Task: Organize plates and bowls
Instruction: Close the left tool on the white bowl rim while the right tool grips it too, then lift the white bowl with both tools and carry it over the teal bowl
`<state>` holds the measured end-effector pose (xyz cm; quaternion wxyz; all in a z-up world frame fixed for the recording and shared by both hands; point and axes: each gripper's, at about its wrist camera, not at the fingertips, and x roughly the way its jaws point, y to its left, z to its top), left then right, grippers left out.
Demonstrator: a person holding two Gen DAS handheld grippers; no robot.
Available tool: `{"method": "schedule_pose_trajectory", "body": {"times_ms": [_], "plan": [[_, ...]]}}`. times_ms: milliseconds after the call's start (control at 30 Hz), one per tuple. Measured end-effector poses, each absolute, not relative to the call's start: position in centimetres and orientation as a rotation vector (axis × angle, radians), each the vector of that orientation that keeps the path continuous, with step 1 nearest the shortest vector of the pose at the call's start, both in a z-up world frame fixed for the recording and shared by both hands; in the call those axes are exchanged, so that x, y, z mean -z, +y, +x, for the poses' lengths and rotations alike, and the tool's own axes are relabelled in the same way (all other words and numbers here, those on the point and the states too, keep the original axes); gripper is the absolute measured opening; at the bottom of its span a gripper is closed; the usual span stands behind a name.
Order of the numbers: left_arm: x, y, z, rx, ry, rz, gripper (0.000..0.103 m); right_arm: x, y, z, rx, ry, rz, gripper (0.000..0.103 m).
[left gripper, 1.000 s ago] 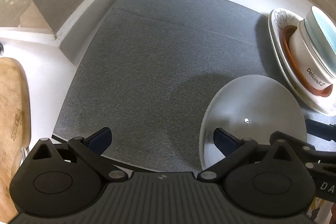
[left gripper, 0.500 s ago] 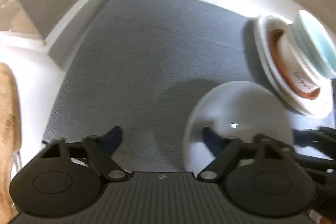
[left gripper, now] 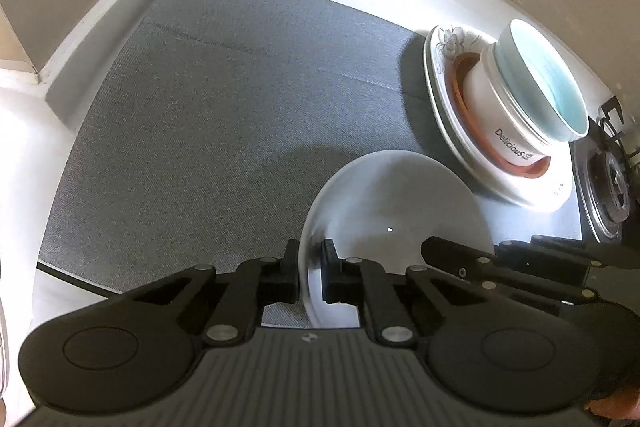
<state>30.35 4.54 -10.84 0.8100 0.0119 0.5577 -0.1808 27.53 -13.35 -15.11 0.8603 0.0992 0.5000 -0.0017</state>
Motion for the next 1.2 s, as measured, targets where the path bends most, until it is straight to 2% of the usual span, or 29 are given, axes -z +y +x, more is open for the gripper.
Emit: {"method": "schedule_pose_trajectory", "body": {"times_ms": [400, 800, 1200], "plan": [[8.5, 3.7, 28.6, 0.457, 1.141, 0.077, 0.011, 13.5, -14.1, 26.7, 0.010, 1.042, 0.210, 0.010], [3.4, 1.9, 27.4, 0.537, 1.029, 0.081, 0.011, 8.0, -15.0, 24.6, 0.062, 0.934, 0.169, 0.010], [0.9, 0.0, 25.1, 0.600, 0.977, 0.104, 0.011, 4.9, -16.6, 21.3, 0.129, 0.875, 0.181, 0.010]]}}
